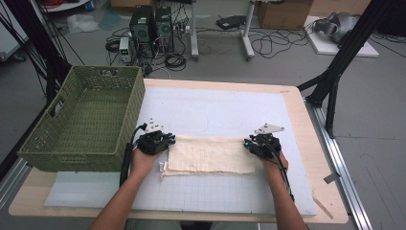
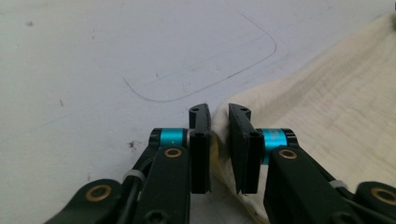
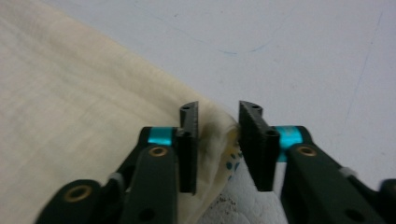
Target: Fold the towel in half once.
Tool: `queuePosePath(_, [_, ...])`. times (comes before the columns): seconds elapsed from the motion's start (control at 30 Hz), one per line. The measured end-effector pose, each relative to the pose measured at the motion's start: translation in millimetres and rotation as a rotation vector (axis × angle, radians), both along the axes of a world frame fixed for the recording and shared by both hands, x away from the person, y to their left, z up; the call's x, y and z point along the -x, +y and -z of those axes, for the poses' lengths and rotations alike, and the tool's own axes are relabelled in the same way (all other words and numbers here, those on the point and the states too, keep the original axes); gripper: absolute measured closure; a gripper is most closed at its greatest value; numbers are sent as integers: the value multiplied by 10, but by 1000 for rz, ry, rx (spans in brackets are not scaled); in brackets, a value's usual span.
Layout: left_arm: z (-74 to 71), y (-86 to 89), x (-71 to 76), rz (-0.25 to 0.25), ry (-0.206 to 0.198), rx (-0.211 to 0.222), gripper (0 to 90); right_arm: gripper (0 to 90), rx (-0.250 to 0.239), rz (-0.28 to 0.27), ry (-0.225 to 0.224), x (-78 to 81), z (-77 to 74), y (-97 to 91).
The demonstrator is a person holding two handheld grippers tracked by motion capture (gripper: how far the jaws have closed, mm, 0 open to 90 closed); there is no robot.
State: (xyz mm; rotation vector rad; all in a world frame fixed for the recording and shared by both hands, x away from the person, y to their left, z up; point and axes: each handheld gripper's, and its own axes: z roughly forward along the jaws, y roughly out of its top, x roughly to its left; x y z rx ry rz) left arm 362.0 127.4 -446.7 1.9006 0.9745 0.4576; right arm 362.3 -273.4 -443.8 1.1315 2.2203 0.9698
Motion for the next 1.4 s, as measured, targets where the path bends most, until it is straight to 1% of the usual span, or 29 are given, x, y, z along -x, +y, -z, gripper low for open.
queuePosePath(0.03, [-19, 20, 18, 3, -17, 11, 685, 579, -3, 10, -13, 18, -21, -20])
queuePosePath(0.1, [-60, 63, 56, -3, -33, 59, 611, 540, -44, 19, -35, 61, -72, -67])
queuePosePath(0.13, [-81, 82, 73, -8, -32, 78, 583, 516, -54, 19, -49, 83, -97, -83])
queuePosePath(0.17, [-95, 94, 91, -13, -31, 103, 549, 472, -65, 20, -59, 107, -119, -99])
queuePosePath(0.2, [-109, 104, 109, -15, -34, 113, 510, 431, -86, 24, -66, 123, -135, -117])
queuePosePath(0.27, [-134, 111, 150, -14, -37, 148, 441, 400, -112, 33, -81, 165, -159, -148])
queuePosePath(0.3, [-147, 116, 173, -8, -35, 162, 412, 372, -127, 35, -88, 188, -171, -160])
queuePosePath(0.33, [-163, 116, 190, -2, -31, 167, 380, 353, -136, 41, -94, 212, -185, -172])
queuePosePath(0.4, [-199, 118, 233, 7, -37, 186, 307, 327, -162, 26, -102, 269, -214, -193])
queuePosePath(0.43, [-215, 121, 257, 14, -53, 199, 289, 304, -168, 21, -105, 299, -226, -201])
queuePosePath(0.47, [-227, 120, 286, 24, -68, 211, 261, 293, -180, 20, -98, 339, -239, -203])
queuePosePath(0.5, [-236, 115, 315, 34, -78, 219, 217, 286, -186, 8, -99, 374, -249, -214])
queuePosePath(0.53, [-243, 117, 338, 51, -80, 227, 193, 269, -187, 0, -103, 414, -257, -222])
queuePosePath(0.57, [-245, 119, 360, 65, -91, 235, 194, 246, -194, -5, -110, 452, -264, -231])
queuePosePath(0.6, [-247, 122, 380, 74, -97, 236, 190, 226, -212, -15, -105, 491, -271, -244])
queuePosePath(0.63, [-247, 120, 396, 70, -96, 239, 186, 204, -217, -13, -111, 528, -276, -253])
queuePosePath(0.7, [-241, 121, 422, 73, -90, 243, 186, 159, -211, -4, -123, 599, -286, -268])
queuePosePath(0.77, [-229, 119, 450, 77, -88, 248, 186, 121, -217, -2, -131, 659, -293, -286])
queuePosePath(0.83, [-221, 121, 480, 80, -86, 252, 186, 121, -206, -15, -137, 718, -304, -307])
queuePosePath(0.9, [-227, 117, 502, 81, -87, 250, 186, 119, -180, -25, -138, 776, -304, -327])
queuePosePath(1.0, [-240, 94, 525, 86, -86, 254, 186, 117, -169, -28, -135, 855, -273, -368])
queuePosePath(1.07, [-239, 74, 529, 95, -87, 254, 186, 116, -173, -21, -124, 873, -271, -394])
queuePosePath(1.17, [-226, 50, 535, 95, -85, 249, 186, 115, -192, -10, -128, 869, -271, -434])
queuePosePath(1.23, [-219, 54, 527, 100, -85, 244, 187, 115, -189, -5, -129, 858, -271, -441])
queuePosePath(1.4, [-221, 111, 508, 82, -87, 248, 189, 115, -185, -4, -127, 844, -256, -440])
